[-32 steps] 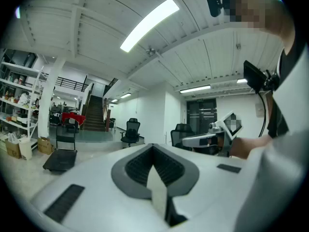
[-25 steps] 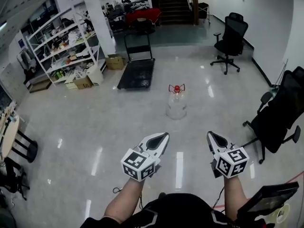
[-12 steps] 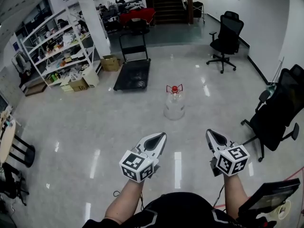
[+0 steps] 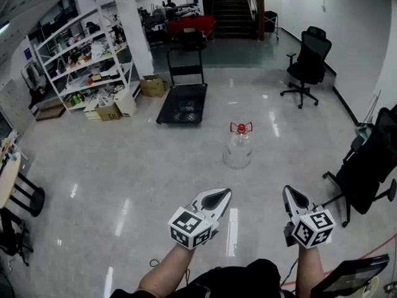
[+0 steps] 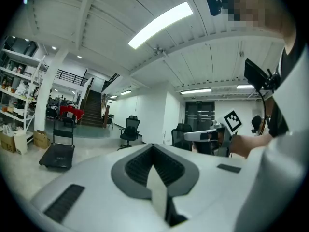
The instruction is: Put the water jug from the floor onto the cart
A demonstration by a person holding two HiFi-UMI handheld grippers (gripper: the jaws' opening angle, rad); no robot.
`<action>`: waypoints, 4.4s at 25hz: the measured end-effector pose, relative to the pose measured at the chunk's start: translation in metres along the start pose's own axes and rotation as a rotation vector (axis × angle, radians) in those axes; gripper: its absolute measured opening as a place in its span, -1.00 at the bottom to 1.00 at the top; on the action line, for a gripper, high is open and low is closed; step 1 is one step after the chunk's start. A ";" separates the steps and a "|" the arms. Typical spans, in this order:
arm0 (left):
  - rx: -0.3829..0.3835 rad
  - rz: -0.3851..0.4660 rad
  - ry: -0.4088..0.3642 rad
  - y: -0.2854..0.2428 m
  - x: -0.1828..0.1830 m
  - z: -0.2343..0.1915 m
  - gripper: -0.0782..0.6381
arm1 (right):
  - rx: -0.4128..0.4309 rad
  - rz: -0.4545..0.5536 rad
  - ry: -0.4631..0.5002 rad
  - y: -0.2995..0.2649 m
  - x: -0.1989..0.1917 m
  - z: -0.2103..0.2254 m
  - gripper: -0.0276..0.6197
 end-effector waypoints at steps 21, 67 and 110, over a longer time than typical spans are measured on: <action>0.088 -0.014 0.009 -0.239 0.055 -0.068 -0.81 | 0.166 0.029 0.051 -0.144 0.083 0.218 -0.93; 0.207 -0.210 0.185 -0.747 0.045 -0.442 -0.81 | 0.200 -0.136 -0.059 -0.627 0.140 0.641 -0.84; 0.192 -1.029 0.616 -0.838 -0.458 -0.479 -0.62 | 0.028 -0.791 -0.660 -0.707 -0.362 0.719 -0.66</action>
Point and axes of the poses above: the fingertips, and each gripper's own axes: y backward along the fingers, z to its right, x out of its top, the point moved 4 cm from there along y, backward along the fingers, and after that the axes turned 14 degrees about x, right-handed, at the moved point
